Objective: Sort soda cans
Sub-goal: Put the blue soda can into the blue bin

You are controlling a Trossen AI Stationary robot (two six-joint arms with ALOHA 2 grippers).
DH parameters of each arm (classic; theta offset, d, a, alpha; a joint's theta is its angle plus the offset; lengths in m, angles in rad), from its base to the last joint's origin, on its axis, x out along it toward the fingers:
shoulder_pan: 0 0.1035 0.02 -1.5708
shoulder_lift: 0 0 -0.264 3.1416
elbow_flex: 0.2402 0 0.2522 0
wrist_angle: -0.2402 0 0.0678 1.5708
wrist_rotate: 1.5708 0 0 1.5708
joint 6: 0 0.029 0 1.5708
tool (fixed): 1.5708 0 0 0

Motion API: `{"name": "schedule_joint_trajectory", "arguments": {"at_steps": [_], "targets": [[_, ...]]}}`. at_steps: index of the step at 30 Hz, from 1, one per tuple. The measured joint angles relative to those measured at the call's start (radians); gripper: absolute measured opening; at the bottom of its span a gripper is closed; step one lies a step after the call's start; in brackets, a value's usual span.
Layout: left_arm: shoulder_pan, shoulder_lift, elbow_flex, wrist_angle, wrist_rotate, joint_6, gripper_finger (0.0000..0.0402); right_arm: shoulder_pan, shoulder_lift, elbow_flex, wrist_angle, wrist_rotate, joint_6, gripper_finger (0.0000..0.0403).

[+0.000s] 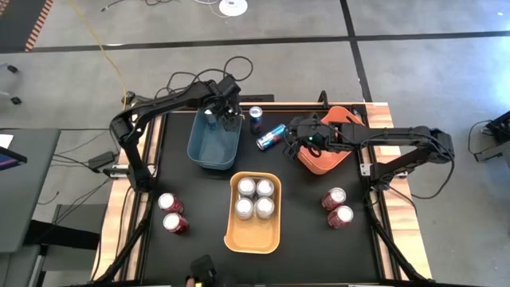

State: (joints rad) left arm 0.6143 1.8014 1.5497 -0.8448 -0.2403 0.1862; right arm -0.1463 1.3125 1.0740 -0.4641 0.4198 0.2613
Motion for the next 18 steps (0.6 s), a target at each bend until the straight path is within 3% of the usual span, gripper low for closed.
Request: {"name": "schedule_joint_trajectory", "arguments": {"at_steps": [18], "targets": [[0.006, -0.012, -0.028, -0.005, -0.007, 0.047, 0.0294, 0.000, 0.004, 0.000, 0.027, 0.002, 0.022, 0.0281]]}}
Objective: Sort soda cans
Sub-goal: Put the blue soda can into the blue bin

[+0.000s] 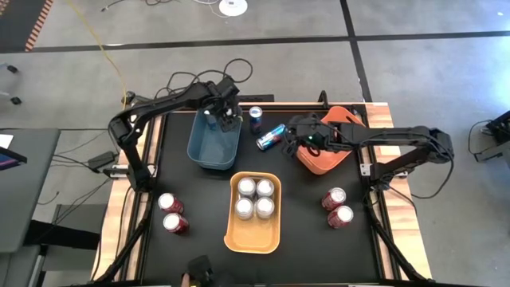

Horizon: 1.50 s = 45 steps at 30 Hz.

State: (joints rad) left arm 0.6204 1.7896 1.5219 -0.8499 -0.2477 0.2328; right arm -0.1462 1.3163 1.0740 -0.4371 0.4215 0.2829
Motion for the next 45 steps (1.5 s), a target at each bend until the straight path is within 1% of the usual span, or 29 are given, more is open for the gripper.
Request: {"name": "schedule_joint_trajectory", "arguments": {"at_steps": [3, 7, 10, 12, 13, 15, 18, 20, 21, 23, 28, 32, 35, 39, 42, 45], "targets": [[0.000, -0.045, 0.012, 0.005, -0.001, 0.016, 0.0303, -0.002, 0.015, 0.000, 0.046, 0.009, -0.015, 0.0281], [0.003, -0.136, 0.022, 0.025, -0.017, 0.012, 0.0308, -0.020, 0.041, 0.000, 0.084, 0.010, -0.026, 0.0281], [0.002, -0.228, 0.021, 0.021, -0.075, -0.057, 0.0308, -0.047, 0.073, -0.001, 0.126, 0.011, -0.036, 0.0281], [-0.009, -0.308, 0.008, 0.036, -0.087, -0.102, 0.0308, -0.070, 0.104, -0.001, 0.182, 0.011, -0.088, 0.0281], [-0.016, -0.356, -0.014, 0.070, -0.079, -0.108, 0.0308, -0.080, 0.123, -0.001, 0.226, 0.011, -0.129, 0.0281], [-0.035, -0.447, -0.078, 0.177, -0.042, -0.102, 0.0305, -0.101, 0.165, -0.001, 0.322, 0.011, -0.219, 0.0281], [-0.052, -0.570, -0.205, 0.319, 0.084, -0.102, 0.0299, -0.136, 0.225, -0.001, 0.488, 0.008, -0.353, 0.0281], [-0.059, -0.643, -0.301, 0.383, 0.155, -0.119, 0.0297, -0.164, 0.260, 0.021, 0.537, -0.008, -0.419, 0.0281], [-0.066, -0.678, -0.353, 0.411, 0.174, -0.122, 0.0296, -0.181, 0.277, 0.041, 0.537, -0.020, -0.437, 0.0281], [-0.090, -0.747, -0.466, 0.473, 0.184, -0.127, 0.0296, -0.216, 0.312, 0.091, 0.489, -0.072, -0.449, 0.0281], [-0.145, -0.900, -0.739, 0.687, 0.192, -0.168, 0.0295, -0.297, 0.402, 0.224, 0.344, -0.276, -0.448, 0.0281], [-0.168, -0.998, -0.882, 0.834, 0.191, -0.182, 0.0295, -0.348, 0.478, 0.347, 0.229, -0.413, -0.450, 0.0282], [-0.169, -1.042, -0.936, 0.884, 0.189, -0.174, 0.0295, -0.373, 0.538, 0.432, 0.141, -0.442, -0.468, 0.0282], [-0.153, -1.066, -0.941, 0.900, 0.128, -0.065, 0.0295, -0.387, 0.604, 0.516, 0.052, -0.471, -0.491, 0.0289], [-0.130, -1.071, -0.941, 0.904, 0.105, -0.045, 0.0295, -0.389, 0.642, 0.566, -0.025, -0.481, -0.488, 0.0317], [-0.106, -1.070, -0.941, 0.901, 0.105, -0.021, 0.0295, -0.397, 0.671, 0.603, -0.088, -0.509, -0.488, 0.0362]]}}
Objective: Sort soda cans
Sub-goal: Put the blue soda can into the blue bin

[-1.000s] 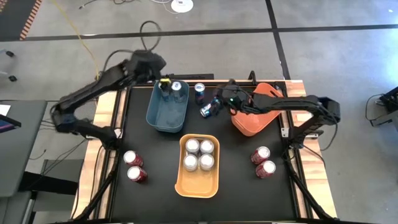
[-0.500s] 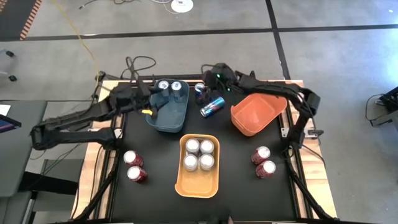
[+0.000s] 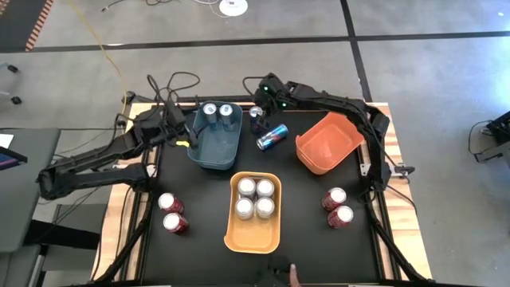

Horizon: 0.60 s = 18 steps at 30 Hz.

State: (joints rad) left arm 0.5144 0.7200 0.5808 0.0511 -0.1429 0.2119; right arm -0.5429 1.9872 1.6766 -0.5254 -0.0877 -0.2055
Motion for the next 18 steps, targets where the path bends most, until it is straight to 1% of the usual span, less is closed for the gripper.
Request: {"name": "schedule_joint_trajectory", "arguments": {"at_steps": [2, 3, 8, 11, 18], "targets": [[0.017, 0.000, 0.000, -0.008, 0.000, 0.001, 0.0295, -0.004, 0.001, 0.008, -0.016, -0.023, -0.001, 0.0388], [0.025, 0.000, 0.000, -0.012, 0.000, 0.001, 0.0295, -0.004, 0.001, 0.009, -0.015, -0.023, 0.009, 0.0394], [0.060, 0.002, 0.000, -0.025, 0.000, 0.001, 0.0295, -0.003, 0.000, 0.010, 0.003, -0.017, 0.021, 0.0379], [0.079, 0.002, 0.000, -0.030, 0.000, 0.001, 0.0295, -0.004, 0.013, 0.010, 0.017, -0.017, 0.026, 0.0378], [0.136, 0.002, 0.001, -0.037, -0.010, -0.024, 0.0295, -0.016, 0.078, 0.018, 0.051, -0.009, 0.048, 0.0376]]}}
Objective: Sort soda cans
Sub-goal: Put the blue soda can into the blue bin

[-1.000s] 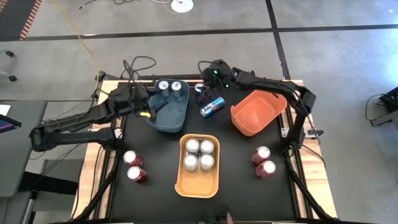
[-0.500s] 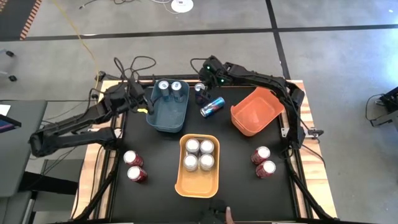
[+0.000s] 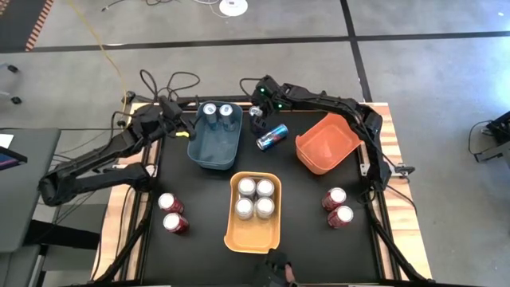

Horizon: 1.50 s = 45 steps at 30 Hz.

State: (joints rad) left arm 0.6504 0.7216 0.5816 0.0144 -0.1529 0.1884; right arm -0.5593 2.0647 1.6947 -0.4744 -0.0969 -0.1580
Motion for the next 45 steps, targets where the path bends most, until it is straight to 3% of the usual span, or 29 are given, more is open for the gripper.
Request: {"name": "schedule_joint_trajectory", "arguments": {"at_steps": [3, 9, 10, 14, 19, 23, 32, 45], "targets": [[0.019, 0.000, 0.000, -0.005, -0.006, -0.017, 0.0295, 0.000, 0.001, 0.008, -0.023, 0.007, -0.002, 0.0352], [0.042, 0.000, 0.000, -0.005, -0.021, -0.018, 0.0295, 0.004, -0.008, 0.021, -0.042, 0.009, -0.006, 0.0223], [0.045, 0.000, 0.001, -0.005, -0.022, -0.018, 0.0295, 0.007, -0.011, 0.026, -0.056, 0.010, -0.007, 0.0218], [0.052, 0.000, 0.001, -0.014, -0.023, -0.021, 0.0295, 0.026, -0.030, 0.073, -0.116, 0.028, -0.008, 0.0218], [0.053, 0.000, 0.001, -0.023, -0.023, -0.027, 0.0295, 0.093, -0.067, 0.182, -0.207, 0.152, -0.044, 0.0218], [0.055, -0.001, 0.001, -0.031, -0.039, -0.032, 0.0295, 0.158, -0.083, 0.283, -0.240, 0.191, -0.064, 0.0218], [0.057, -0.008, 0.001, -0.053, -0.110, -0.035, 0.0295, 0.260, -0.083, 0.387, -0.199, 0.189, -0.122, 0.0218], [0.061, -0.022, 0.001, -0.021, -0.115, -0.051, 0.0295, 0.256, 0.057, 0.404, 0.027, 0.104, -0.155, 0.0218]]}}
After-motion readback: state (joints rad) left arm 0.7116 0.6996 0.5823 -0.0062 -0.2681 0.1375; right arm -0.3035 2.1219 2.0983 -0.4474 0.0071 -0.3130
